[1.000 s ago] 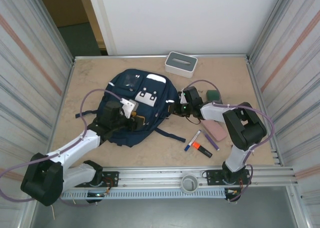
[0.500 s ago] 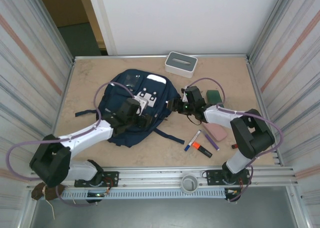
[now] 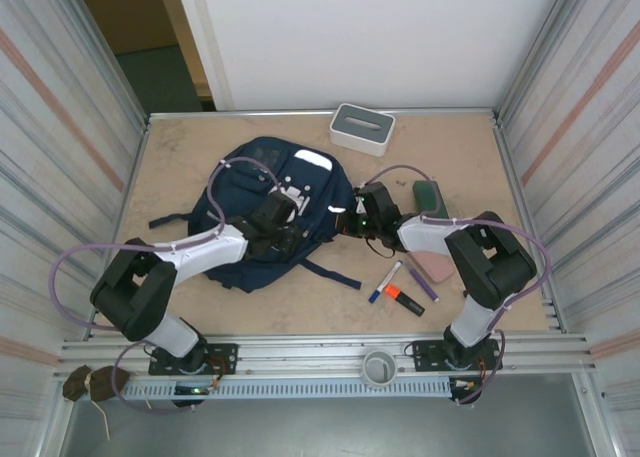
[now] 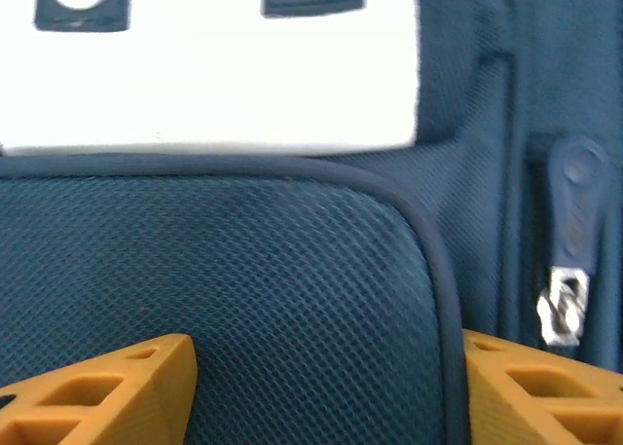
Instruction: Pack the student bag
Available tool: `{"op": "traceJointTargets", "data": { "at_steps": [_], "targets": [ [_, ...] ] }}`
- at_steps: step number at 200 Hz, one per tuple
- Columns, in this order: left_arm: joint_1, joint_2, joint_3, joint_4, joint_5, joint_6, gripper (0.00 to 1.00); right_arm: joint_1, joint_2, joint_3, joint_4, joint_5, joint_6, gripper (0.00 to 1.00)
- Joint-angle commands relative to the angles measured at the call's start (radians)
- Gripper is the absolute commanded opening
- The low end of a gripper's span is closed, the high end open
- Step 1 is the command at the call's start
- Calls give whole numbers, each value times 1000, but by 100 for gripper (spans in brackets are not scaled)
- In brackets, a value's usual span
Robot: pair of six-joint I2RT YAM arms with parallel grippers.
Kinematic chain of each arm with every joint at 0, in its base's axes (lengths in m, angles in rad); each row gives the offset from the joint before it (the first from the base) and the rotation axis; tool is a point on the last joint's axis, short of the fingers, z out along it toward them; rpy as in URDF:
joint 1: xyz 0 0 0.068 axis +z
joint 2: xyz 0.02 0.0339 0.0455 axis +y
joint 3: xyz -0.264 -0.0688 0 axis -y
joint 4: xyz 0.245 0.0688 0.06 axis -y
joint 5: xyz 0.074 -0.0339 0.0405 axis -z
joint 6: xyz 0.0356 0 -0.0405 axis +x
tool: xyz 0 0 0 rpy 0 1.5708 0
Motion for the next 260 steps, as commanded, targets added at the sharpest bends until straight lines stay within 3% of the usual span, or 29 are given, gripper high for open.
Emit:
{"op": "traceJointTargets", "data": {
  "at_steps": [1, 30, 61, 93, 114, 135, 166, 197, 215, 260],
  "targets": [
    [63, -51, 19, -4, -73, 30, 67, 55, 23, -30, -2, -30, 43, 5],
    [104, -160, -22, 8, -76, 15, 69, 134, 24, -20, 59, -96, 71, 9],
    [109, -317, -76, -14, -80, -54, 70, 167, -8, -2, 61, -164, 60, 28],
    [88, -452, -167, 7, 51, -223, 70, 76, -112, -48, -23, -89, 47, 48],
    [9, -445, -174, -14, 25, -287, 70, 28, -160, -58, -85, 6, 35, 55],
    [-63, -372, -124, -78, -76, -325, 70, 11, -150, -25, -120, 100, 3, 60],
    [-88, -223, -38, -150, -164, -365, 68, 0, -37, 52, -91, 82, -22, 62],
    [-96, -109, 22, -158, -155, -373, 60, 5, 18, 60, -60, 56, -21, 60],
    [-97, -52, 53, -161, -163, -371, 54, 12, 29, 48, -57, 51, -24, 53],
    [-97, 45, 107, -162, -198, -349, 48, 20, 25, 1, -58, 53, -30, 33]
  ]
}}
